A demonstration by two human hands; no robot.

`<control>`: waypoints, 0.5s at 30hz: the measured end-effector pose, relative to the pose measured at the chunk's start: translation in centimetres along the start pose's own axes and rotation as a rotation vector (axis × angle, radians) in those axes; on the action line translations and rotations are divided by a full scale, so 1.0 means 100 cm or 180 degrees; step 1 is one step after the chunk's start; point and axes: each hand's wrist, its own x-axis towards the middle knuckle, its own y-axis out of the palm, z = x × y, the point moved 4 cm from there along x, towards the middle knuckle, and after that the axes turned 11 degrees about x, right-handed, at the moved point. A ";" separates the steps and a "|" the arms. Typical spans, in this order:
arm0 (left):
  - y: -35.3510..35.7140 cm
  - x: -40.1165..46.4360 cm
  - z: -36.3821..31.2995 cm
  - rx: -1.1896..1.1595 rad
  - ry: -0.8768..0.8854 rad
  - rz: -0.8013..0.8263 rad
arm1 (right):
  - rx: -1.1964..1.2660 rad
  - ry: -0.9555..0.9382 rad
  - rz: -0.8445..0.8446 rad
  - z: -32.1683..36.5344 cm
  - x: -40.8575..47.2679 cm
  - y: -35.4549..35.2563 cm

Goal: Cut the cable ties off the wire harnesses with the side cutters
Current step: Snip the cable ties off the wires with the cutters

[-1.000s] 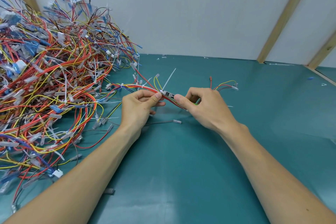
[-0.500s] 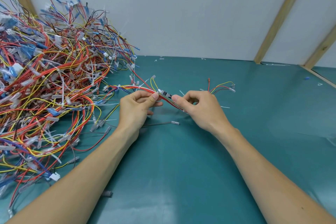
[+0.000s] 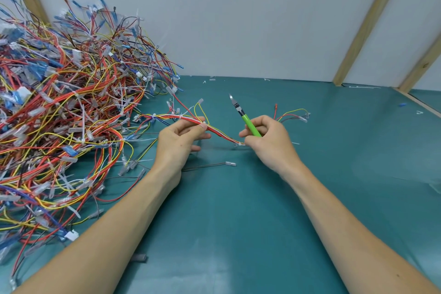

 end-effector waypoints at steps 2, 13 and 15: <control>-0.001 0.001 0.000 -0.0038 -0.0026 -0.0062 | 0.0090 -0.0040 -0.0068 0.001 0.001 -0.003; -0.018 0.009 -0.002 -0.0610 -0.0267 -0.0364 | 0.0513 -0.0106 -0.0074 0.007 0.005 -0.029; -0.018 0.010 -0.002 -0.0783 -0.0311 -0.0254 | 0.0163 -0.0214 0.0426 0.007 0.001 -0.019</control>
